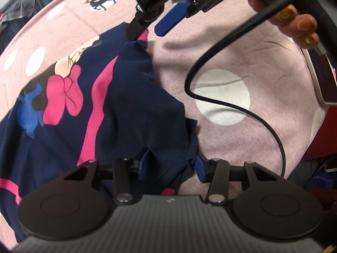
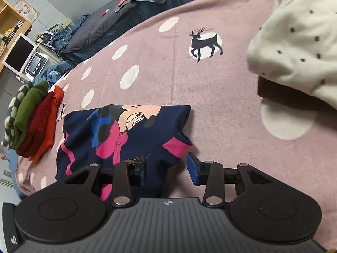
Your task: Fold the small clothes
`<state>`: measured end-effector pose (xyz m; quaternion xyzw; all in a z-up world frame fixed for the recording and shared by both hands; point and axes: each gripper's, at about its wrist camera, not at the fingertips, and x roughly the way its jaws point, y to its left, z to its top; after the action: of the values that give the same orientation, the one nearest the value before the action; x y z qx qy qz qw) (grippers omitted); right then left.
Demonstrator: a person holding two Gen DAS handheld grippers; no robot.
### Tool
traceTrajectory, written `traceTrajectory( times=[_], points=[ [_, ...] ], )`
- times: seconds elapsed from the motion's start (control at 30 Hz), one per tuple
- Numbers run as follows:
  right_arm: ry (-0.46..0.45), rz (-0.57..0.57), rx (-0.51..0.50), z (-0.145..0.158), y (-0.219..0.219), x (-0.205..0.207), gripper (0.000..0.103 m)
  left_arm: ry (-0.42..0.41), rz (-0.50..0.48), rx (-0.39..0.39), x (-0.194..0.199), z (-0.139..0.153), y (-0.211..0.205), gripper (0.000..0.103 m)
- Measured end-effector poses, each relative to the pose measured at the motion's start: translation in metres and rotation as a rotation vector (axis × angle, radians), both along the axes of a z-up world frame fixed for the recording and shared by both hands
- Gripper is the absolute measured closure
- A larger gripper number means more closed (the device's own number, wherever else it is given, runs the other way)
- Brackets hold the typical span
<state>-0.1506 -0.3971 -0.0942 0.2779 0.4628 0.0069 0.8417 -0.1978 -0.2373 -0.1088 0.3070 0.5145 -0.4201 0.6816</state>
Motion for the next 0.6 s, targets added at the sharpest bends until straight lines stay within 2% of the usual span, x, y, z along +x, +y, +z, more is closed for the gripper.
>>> traceTrajectory(
  times=[0.17,0.2,0.27,0.43,0.47,0.5,0.53,0.6],
  points=[
    [0.034,-0.012,0.022,-0.01,-0.005,0.013,0.034,0.036,0.035,-0.017,0.008,0.001,0.004,0.066],
    [0.042,-0.018,0.044,-0.013,-0.006,0.015,0.021,0.05,0.047,-0.026,0.01,0.001,0.007,0.067],
    [0.063,-0.042,0.089,-0.021,-0.008,0.019,0.004,0.078,0.067,-0.044,0.018,0.0,0.014,0.07],
    [0.048,-0.076,0.109,-0.027,-0.004,0.019,0.004,0.168,0.138,-0.1,0.036,0.001,0.032,0.082],
    [0.048,-0.076,0.103,-0.026,-0.003,0.019,0.019,0.19,0.158,-0.112,0.04,0.0,0.036,0.085],
    [0.058,-0.075,0.103,-0.027,-0.002,0.02,0.059,0.211,0.177,-0.122,0.044,0.0,0.04,0.087],
    [0.077,-0.071,0.126,-0.03,-0.003,0.02,0.073,0.227,0.19,-0.131,0.048,0.0,0.043,0.087],
    [0.078,-0.102,0.156,-0.031,-0.005,0.019,0.08,0.242,0.204,-0.145,0.052,0.002,0.048,0.089]
  ],
)
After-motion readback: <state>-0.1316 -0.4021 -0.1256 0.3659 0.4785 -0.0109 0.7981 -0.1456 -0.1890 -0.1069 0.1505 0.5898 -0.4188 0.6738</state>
